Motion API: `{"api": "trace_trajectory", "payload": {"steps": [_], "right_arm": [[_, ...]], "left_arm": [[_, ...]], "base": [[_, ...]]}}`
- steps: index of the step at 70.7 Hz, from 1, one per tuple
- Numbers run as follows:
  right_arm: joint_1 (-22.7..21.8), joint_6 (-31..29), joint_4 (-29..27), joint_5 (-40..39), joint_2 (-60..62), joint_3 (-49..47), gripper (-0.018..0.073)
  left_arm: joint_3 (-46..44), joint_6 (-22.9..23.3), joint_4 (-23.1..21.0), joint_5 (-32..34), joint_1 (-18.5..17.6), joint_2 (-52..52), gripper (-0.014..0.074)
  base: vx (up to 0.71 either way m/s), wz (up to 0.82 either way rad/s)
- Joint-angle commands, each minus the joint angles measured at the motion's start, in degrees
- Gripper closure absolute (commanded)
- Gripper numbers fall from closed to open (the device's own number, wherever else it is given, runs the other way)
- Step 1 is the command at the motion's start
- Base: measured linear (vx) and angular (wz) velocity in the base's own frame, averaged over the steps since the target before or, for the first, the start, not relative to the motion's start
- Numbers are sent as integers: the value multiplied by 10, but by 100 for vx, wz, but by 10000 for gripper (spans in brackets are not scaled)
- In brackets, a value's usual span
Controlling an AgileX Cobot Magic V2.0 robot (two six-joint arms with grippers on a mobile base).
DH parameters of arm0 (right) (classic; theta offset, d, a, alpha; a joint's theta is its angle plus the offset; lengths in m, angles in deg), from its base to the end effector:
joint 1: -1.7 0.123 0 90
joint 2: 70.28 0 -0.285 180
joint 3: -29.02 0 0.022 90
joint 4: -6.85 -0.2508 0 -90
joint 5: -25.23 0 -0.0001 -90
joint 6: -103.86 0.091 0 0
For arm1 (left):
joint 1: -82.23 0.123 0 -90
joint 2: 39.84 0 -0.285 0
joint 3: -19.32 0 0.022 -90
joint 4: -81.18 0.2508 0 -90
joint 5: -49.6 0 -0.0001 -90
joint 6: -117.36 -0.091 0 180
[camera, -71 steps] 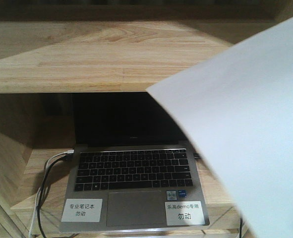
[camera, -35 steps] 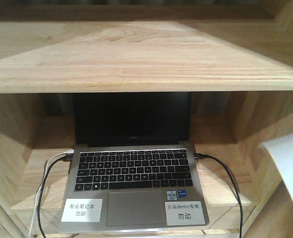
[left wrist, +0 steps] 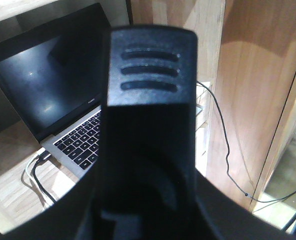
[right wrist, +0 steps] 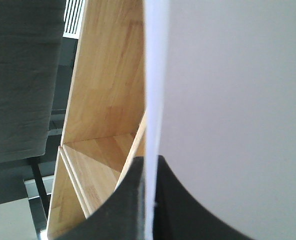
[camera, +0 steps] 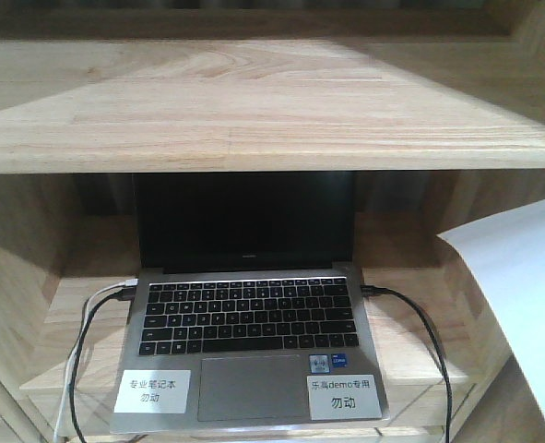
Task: Grab stapler and paper to desk for stapling
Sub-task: 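Drive the base away from the shelf holding the paper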
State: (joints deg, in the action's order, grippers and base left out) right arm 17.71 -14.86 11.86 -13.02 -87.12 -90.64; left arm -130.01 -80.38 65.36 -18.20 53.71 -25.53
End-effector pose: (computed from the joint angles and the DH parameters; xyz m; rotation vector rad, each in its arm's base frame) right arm 0.0219 0.0114 0.3532 0.2054 0.7025 1.2455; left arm -0.0398 -0.0045 0.3533 0.8322 1.7830 -0.4430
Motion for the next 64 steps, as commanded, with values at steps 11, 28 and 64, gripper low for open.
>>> {"api": "trace_trajectory", "payload": {"steps": [11, 28, 64], "right_arm": [[-4, -2, 5, -26, -7, -18, 564], [-4, -2, 5, -26, -7, -18, 564], [-4, -2, 5, -26, -7, -18, 564]], "left_arm": [[-12, 1, -14, 63, -2, 11, 603], [-12, 1, -14, 63, -2, 11, 603], [-12, 1, -14, 63, -2, 11, 603]], "base": [[0, 0], [0, 0], [-1, 3]]}}
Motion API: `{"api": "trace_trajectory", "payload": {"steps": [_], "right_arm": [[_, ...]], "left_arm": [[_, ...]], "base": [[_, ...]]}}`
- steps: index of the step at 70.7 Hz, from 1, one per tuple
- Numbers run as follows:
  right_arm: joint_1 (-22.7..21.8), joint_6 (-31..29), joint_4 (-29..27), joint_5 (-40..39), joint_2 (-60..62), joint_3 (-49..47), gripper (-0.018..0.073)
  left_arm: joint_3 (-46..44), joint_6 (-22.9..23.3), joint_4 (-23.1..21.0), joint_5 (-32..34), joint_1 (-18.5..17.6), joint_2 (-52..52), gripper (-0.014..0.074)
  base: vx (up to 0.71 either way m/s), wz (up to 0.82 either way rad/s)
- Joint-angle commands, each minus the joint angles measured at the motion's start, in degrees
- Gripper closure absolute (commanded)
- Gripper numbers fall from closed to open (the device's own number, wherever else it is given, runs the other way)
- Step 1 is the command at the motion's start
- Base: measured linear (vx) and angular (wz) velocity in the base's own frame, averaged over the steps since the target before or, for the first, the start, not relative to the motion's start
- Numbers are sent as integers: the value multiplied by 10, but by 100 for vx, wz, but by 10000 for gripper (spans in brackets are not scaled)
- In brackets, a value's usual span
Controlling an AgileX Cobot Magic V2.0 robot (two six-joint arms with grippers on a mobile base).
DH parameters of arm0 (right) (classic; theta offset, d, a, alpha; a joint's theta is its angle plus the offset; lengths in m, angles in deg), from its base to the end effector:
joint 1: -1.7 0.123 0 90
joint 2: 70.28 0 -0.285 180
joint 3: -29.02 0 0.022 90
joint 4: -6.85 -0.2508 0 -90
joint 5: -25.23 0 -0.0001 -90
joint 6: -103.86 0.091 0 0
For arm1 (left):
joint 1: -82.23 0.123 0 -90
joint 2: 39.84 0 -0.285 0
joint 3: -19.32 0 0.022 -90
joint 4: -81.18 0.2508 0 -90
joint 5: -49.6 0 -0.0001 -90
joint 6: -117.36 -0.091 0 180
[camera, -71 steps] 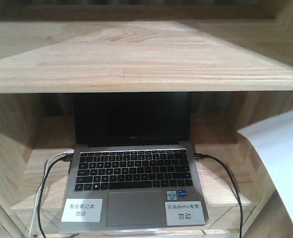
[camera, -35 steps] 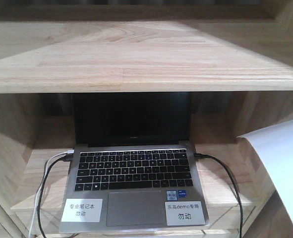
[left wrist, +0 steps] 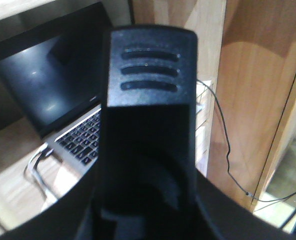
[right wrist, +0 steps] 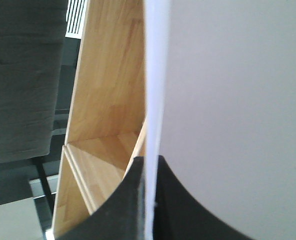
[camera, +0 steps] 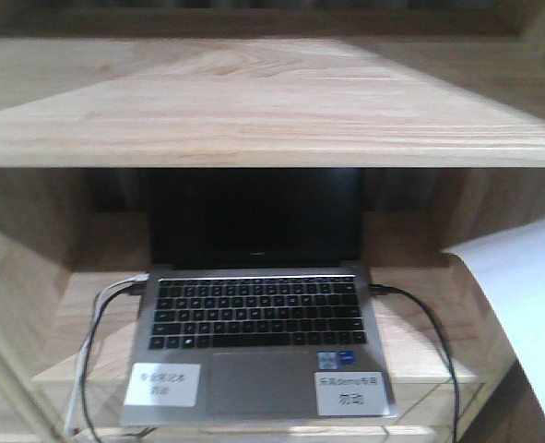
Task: Grab stapler and paper to desk for stapling
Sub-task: 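Drive the base away from the shelf holding the paper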
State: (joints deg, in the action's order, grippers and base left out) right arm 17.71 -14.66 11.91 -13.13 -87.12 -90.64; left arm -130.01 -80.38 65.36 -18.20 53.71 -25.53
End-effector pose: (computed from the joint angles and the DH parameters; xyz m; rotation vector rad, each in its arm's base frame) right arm 0.0218 0.0114 0.3533 0.2052 0.7008 1.2488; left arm -0.0398 -0.0045 0.3533 0.8322 1.7830 -0.4430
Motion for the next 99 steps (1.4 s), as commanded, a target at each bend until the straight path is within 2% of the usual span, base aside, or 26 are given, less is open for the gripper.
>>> {"api": "trace_trajectory", "payload": {"steps": [1, 26, 99], "right_arm": [[-4, -4, 4, -25, -7, -18, 564], [-4, -5, 4, -25, -7, -18, 564], [-4, -5, 4, -27, -7, -18, 564]], "left_arm": [[-12, 1, -14, 63, -2, 11, 603], [-12, 1, -14, 63, -2, 11, 603], [-12, 1, -14, 63, -2, 11, 603]], "base": [[-4, 17], [-10, 37], [-15, 57]]}}
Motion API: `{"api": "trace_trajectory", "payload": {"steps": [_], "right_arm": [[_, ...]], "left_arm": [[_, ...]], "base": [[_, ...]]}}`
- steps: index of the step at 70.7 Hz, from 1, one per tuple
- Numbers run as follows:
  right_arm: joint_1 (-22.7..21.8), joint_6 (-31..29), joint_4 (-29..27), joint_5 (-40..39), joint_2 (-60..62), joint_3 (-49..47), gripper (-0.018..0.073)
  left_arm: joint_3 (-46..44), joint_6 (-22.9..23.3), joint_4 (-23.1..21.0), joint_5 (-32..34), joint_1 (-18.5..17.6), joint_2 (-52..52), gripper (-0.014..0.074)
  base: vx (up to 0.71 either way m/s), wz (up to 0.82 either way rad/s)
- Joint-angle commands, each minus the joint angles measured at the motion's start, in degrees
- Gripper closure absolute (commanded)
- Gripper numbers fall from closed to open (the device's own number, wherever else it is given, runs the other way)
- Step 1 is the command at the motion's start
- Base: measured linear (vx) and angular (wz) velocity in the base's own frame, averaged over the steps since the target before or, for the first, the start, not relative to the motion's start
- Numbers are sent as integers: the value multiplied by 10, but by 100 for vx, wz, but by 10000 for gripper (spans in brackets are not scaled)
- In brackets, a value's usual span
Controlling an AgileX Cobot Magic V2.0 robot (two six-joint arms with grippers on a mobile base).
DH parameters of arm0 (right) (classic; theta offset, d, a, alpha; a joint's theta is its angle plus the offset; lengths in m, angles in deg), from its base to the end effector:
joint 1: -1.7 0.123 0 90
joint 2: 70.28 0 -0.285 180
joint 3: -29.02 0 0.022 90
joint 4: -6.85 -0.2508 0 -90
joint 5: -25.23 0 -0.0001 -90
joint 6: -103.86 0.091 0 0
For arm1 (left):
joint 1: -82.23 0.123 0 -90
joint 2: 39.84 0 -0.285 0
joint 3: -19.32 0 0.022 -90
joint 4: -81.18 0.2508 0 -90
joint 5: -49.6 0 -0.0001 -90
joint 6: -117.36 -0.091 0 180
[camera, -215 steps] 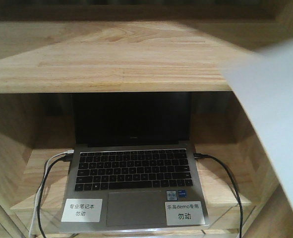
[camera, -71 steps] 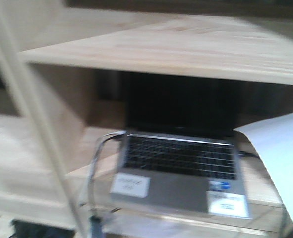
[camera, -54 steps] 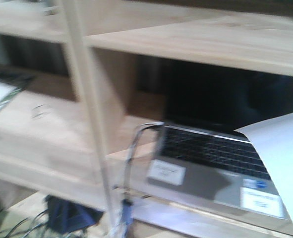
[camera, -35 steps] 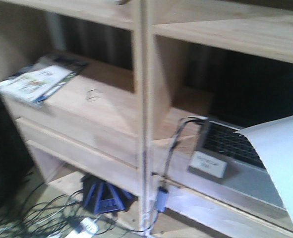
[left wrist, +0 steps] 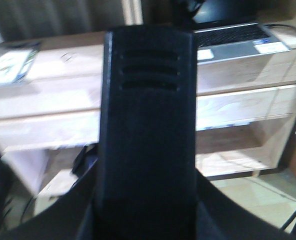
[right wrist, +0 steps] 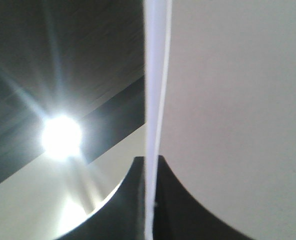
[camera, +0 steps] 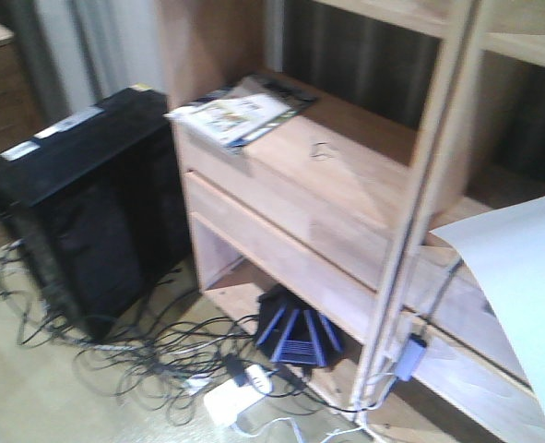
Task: Grab stapler and paper to desk for stapling
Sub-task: 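Drive the base away from the shelf holding the paper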
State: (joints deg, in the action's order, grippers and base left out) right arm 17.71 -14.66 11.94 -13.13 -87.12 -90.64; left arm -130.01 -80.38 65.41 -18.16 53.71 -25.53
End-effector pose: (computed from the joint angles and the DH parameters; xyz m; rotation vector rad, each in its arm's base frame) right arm 0.0217 0.0114 0.3533 0.2047 0.7010 1.2485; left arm -0.0397 -0.0045 0.3534 0.8316 1.7825 -0.4420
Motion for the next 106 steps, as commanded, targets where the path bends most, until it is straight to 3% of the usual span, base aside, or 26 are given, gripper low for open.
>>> {"api": "trace_trajectory", "payload": {"steps": [1, 106], "right_arm": [[-4, -5, 4, -27, -7, -18, 564], [-4, -5, 4, -27, -7, -18, 564]], "left_arm": [[-12, 1, -15, 63, -2, 11, 603], [-12, 1, -15, 63, -2, 11, 603]], "base": [[-13, 49], [-4, 32]]}}
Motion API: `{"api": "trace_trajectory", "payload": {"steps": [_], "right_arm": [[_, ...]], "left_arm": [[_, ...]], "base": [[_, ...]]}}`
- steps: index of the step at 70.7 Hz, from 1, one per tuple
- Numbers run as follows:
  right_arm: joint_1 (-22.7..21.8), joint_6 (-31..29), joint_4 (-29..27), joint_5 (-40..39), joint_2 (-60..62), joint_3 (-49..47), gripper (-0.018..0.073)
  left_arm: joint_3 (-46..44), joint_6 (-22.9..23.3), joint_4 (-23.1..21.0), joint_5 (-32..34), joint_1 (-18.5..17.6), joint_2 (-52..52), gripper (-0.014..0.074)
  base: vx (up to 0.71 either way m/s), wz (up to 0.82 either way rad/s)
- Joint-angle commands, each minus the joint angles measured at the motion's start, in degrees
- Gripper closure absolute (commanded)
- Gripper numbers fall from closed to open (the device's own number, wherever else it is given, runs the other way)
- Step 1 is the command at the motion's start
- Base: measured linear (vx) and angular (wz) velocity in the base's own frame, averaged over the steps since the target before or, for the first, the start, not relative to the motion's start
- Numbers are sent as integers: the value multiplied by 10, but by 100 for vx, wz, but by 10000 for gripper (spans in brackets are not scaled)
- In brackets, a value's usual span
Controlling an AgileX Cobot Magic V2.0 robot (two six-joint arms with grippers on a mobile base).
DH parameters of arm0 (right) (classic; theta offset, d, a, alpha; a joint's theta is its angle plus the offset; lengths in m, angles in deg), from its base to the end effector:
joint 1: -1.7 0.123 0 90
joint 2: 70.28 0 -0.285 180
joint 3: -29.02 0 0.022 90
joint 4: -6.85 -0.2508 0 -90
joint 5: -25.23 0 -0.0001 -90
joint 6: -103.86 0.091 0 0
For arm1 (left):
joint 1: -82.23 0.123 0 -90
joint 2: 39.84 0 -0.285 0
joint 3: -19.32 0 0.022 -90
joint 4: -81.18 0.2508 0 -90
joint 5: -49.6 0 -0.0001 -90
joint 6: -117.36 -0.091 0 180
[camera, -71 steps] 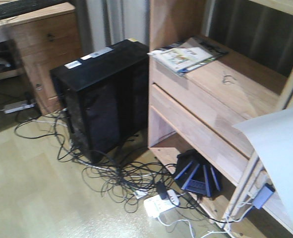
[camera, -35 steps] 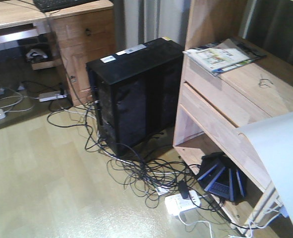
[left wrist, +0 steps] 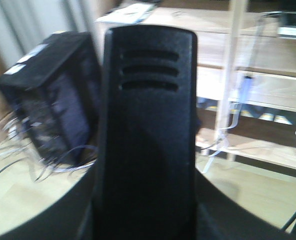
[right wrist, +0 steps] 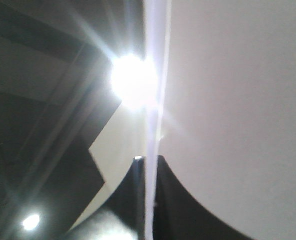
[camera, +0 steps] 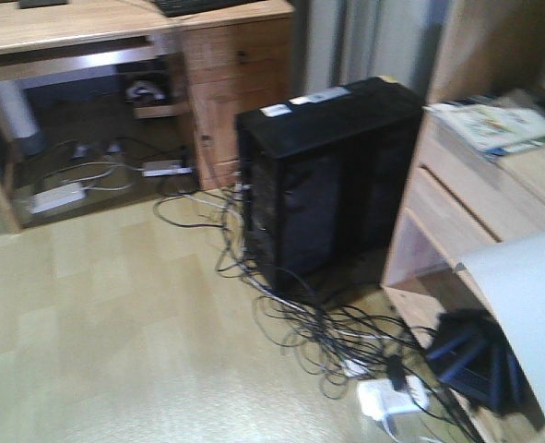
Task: Grab stapler and paper to desk for stapling
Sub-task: 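Drive the base away from the shelf holding the paper, then drive the base up to the wooden desk with the monitor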
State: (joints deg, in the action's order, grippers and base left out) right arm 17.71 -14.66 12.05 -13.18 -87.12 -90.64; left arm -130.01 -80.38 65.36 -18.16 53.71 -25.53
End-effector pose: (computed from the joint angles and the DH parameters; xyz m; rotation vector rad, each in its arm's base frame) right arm 0.0217 0.0115 0.3533 0.2027 0.7007 1.2476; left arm -0.0398 -0.0045 0.3534 0.8318 1.7824 -0.4430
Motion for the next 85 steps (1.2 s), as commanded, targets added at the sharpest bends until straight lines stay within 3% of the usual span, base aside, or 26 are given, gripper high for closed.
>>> {"api": "trace_trajectory", "payload": {"steps": [1, 50, 85], "right_arm": [[-4, -5, 3, -27, -7, -18, 564], [-4, -5, 3, -27, -7, -18, 564], [-4, -5, 3, -28, -7, -18, 564]], "left_arm": [[-12, 1, -14, 63, -2, 11, 603], [-12, 1, -14, 63, -2, 11, 603], [-12, 1, -14, 63, -2, 11, 603]], "base": [[9, 48], [14, 44], [25, 16]]}}
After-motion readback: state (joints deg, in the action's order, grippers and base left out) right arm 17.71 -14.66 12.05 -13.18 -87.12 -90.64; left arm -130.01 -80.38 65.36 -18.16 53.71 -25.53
